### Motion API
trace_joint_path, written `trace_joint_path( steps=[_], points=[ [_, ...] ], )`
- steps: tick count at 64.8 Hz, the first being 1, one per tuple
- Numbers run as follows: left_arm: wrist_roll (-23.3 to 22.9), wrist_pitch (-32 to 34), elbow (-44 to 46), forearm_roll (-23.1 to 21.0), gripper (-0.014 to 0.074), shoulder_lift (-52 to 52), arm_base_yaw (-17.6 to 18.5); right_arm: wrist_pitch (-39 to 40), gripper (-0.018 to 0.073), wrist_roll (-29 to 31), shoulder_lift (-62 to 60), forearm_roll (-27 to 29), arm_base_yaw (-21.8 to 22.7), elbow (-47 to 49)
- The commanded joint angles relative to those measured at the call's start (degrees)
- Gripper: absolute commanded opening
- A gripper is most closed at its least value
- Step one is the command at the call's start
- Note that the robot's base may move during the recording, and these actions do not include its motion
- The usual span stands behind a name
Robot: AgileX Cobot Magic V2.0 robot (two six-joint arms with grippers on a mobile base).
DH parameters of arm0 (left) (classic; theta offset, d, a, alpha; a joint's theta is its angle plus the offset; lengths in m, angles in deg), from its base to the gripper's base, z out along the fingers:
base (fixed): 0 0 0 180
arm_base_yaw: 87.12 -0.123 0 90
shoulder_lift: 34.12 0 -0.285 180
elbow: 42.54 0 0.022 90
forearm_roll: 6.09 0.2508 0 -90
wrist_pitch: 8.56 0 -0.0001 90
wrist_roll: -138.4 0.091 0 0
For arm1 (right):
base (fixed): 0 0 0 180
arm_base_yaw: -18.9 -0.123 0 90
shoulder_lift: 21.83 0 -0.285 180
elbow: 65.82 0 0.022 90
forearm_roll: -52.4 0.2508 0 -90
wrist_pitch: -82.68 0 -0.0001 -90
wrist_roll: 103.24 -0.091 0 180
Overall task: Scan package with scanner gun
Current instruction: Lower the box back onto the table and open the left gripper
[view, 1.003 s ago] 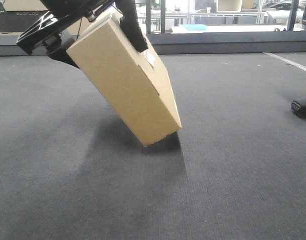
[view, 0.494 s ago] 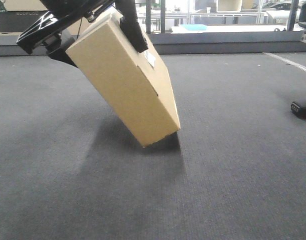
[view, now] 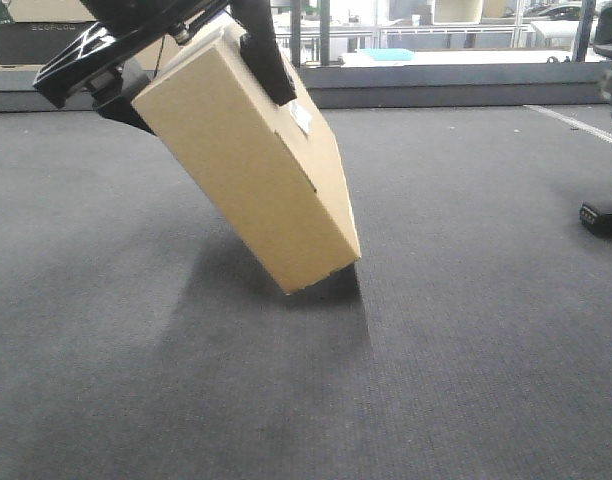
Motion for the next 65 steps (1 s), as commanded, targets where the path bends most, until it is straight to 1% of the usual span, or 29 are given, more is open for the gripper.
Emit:
trace_joint_path(
  steps=[1,10,16,20,22,25,37,44,51,55,62,65],
  points=[
    [0.36,0.90,0.45,-0.07,-0.0111,-0.39,0.18,1.37,0.0559,0.01,-1.31,-0.25,0.30,-1.87],
    [0.75,0.56,0.45,0.18,-0.0111,-0.50,0.18,1.37,0.0559,0.01,-3.10,-0.25,0.30,-4.23],
    [2.09,-0.47,0.79,2.79,-0.0111,-1.28,-0.32,1.37,0.0559,0.01,-4.96,-0.25,0.30,-5.81],
    [2.09,-3.79,2.16,4.50,-0.0111,-1.84,-1.49,1.37,0.0559,0.01,-7.17,-0.25,0.30,-7.01],
    [2.48,-5.92,3.03,5.70,-0.0111,-2.15,-2.56,1.37,0.0559,0.01,-8.55,-0.25,0.30,-7.84],
    [4.36,-8.27,3.88,6.62,-0.0111,-2.61,-4.00,1.37,0.0559,0.01,-10.32,-0.13,0.30,-8.87],
    [15.86,-14.76,5.91,6.80,-0.0111,-3.96,-12.17,1.22,0.0559,0.01,-18.38,-0.13,0.30,-12.63],
    [21.21,-18.19,5.91,6.80,-0.0111,-4.05,-17.25,-2.81,0.0535,0.01,-22.77,-0.44,0.30,-13.61],
    [25.76,-19.10,5.91,6.80,-0.0111,-4.05,-22.11,-7.85,0.0484,0.01,-27.27,-1.50,0.30,-13.70],
    [27.54,-19.10,5.91,6.80,-0.0111,-4.05,-25.04,-9.77,0.0453,0.01,-29.78,-1.59,0.30,-13.70],
    [27.54,-19.19,5.91,7.18,-0.0111,-4.05,-29.66,-13.00,0.0412,0.01,-33.45,-1.59,0.30,-13.70],
    [27.54,-19.04,5.80,8.69,-0.0111,-4.05,-31.38,-14.46,0.0403,0.01,-34.82,-1.59,0.30,-13.70]
  ],
)
